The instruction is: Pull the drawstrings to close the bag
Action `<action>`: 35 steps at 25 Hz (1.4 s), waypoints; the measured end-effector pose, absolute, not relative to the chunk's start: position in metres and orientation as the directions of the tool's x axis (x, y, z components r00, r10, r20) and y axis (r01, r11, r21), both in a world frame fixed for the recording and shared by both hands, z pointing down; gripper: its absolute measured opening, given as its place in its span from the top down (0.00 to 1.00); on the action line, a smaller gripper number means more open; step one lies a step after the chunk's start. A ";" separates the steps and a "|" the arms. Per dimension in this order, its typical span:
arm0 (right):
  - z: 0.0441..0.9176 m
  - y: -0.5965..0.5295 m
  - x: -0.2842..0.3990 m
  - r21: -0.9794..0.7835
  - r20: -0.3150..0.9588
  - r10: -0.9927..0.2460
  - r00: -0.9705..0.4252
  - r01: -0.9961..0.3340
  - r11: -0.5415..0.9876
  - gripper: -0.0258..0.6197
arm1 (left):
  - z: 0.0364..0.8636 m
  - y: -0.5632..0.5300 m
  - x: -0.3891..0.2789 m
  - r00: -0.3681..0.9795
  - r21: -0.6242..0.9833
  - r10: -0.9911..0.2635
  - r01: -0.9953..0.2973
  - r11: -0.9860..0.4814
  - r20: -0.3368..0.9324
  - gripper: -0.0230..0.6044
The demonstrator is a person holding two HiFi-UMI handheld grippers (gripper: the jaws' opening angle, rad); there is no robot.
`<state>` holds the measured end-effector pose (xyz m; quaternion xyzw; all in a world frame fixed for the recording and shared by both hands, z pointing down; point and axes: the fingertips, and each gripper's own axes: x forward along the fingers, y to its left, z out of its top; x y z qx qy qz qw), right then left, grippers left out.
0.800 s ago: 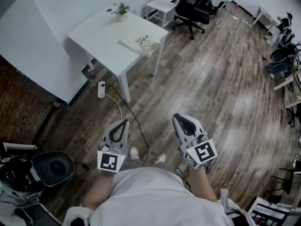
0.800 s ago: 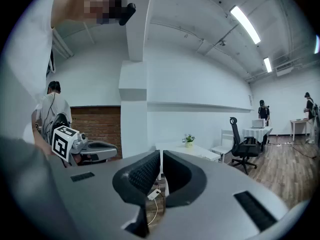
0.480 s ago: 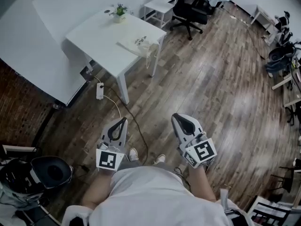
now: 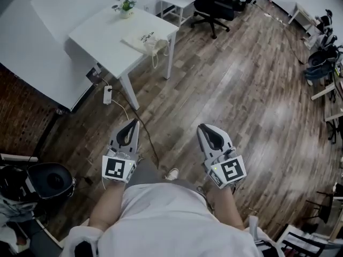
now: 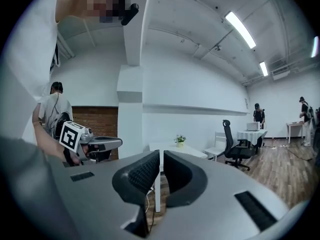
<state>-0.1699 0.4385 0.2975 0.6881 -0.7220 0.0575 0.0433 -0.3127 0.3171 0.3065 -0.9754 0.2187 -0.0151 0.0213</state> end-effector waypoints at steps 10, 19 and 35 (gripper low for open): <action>0.330 0.454 -0.120 -0.079 0.166 -0.982 -0.091 -0.994 0.079 0.89 | 0.337 0.334 -0.256 0.887 -0.054 -0.454 -0.451 -0.891 0.083 0.93; 0.361 0.388 -0.066 -0.100 0.227 -0.969 -0.096 -0.992 0.075 0.89 | 0.374 0.263 -0.177 0.912 0.002 -0.398 -0.400 -0.916 0.102 0.93; 0.372 0.110 0.036 -0.056 0.340 -0.923 -0.178 -0.984 0.169 0.89 | 0.426 0.017 -0.066 0.903 0.100 -0.400 -0.418 -0.903 0.159 0.93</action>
